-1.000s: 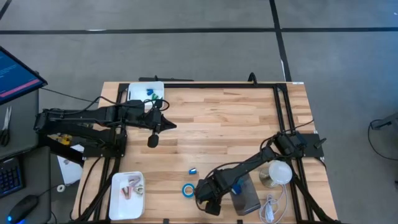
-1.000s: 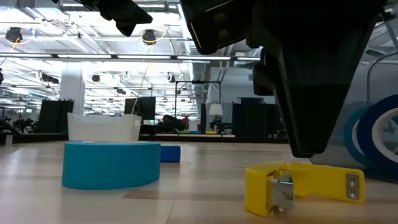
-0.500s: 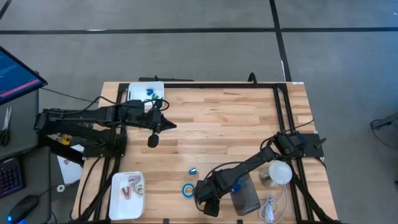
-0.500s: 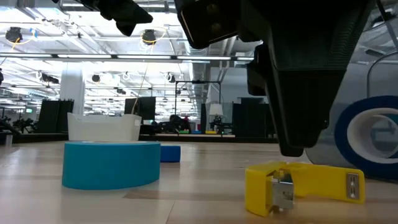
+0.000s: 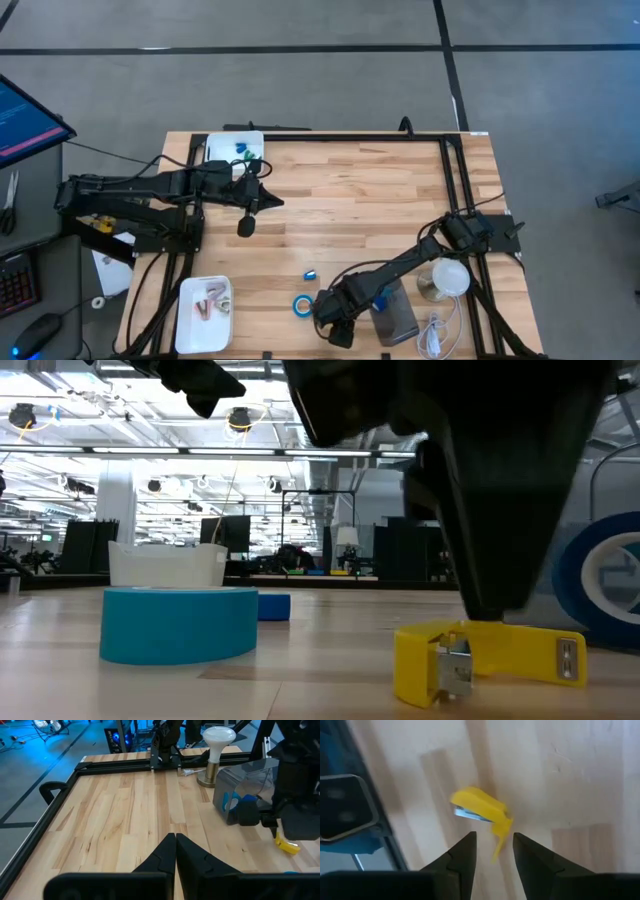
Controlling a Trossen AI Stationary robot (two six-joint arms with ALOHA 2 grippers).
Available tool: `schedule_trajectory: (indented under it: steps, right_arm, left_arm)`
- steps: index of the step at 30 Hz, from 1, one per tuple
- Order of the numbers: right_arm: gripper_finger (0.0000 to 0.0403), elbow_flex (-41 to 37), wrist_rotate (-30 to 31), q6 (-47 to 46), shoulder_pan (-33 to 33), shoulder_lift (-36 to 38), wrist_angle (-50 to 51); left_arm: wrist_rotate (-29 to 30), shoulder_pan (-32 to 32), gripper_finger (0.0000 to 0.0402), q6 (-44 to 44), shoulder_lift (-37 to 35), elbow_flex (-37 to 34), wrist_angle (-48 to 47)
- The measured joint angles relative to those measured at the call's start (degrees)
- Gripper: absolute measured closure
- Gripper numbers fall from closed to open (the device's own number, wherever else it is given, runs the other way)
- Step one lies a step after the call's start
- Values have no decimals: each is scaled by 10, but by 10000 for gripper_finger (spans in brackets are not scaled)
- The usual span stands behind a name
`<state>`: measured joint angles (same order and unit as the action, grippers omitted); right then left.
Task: Pick and place Stapler, Stapler remover, tape
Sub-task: Put the yellow stapler into the top white bin
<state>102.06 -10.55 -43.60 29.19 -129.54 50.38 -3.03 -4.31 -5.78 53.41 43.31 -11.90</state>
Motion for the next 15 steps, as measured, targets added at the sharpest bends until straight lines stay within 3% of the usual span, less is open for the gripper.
schedule_trajectory:
  steps: [10, 15]
  right_arm:
    - [290, -25, 2, -17, 0, -1, -8]
    - [357, -25, 2, -5, 0, -1, -17]
  left_arm:
    - [0, 0, 398, 0, 0, 0, 0]
    - [0, 0, 398, 0, 0, 0, 0]
